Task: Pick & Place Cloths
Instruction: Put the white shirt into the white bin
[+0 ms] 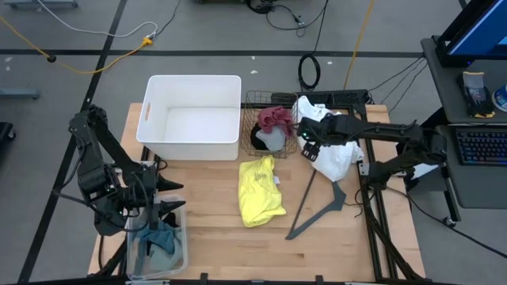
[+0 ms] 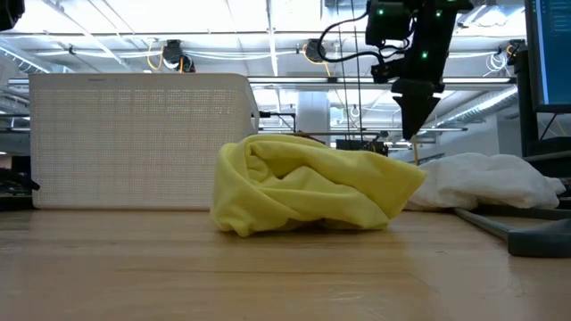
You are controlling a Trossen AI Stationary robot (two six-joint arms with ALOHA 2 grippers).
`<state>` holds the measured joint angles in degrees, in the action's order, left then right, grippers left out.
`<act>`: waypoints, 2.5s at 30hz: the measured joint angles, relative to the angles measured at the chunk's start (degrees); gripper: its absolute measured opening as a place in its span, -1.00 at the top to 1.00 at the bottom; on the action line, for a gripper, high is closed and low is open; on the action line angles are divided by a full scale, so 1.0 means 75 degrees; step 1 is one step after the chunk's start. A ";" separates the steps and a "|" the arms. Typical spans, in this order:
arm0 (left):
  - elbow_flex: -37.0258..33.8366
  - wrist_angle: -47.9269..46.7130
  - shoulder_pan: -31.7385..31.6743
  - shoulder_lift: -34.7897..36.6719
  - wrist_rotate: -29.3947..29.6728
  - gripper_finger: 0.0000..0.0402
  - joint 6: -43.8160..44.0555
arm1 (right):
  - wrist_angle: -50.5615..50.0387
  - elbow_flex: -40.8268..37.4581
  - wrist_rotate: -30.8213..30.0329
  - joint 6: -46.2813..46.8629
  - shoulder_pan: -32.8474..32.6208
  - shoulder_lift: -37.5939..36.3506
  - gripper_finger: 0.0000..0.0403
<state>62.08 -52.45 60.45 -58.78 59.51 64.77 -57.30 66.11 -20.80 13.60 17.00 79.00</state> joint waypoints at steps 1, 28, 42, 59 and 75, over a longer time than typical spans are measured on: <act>0.0000 -0.0001 0.0003 0.0000 0.0000 -0.33 0.0000 | -0.0003 0.0000 0.0000 0.0061 0.0041 0.0000 -0.50; 0.0000 -0.0002 0.0003 -0.0003 -0.0003 -0.33 0.0213 | 0.2443 -0.2692 0.0405 0.0893 0.0768 -0.0006 -0.57; 0.0000 0.0000 0.0003 -0.0003 0.0000 -0.33 0.0405 | 0.2716 -0.3480 0.0550 0.1872 0.0905 -0.0023 -0.42; 0.0000 0.0000 0.0003 -0.0003 0.0000 -0.33 0.0405 | 0.3109 -0.3500 0.0600 0.2991 0.0989 -0.0012 0.74; 0.0000 0.0022 0.0001 -0.0003 0.0003 -0.33 0.0434 | 0.2914 -0.3523 0.0374 0.3541 0.0989 -0.1093 0.82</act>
<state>62.09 -52.28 60.46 -58.81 59.53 68.03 -35.44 39.68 -17.99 40.16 24.43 70.80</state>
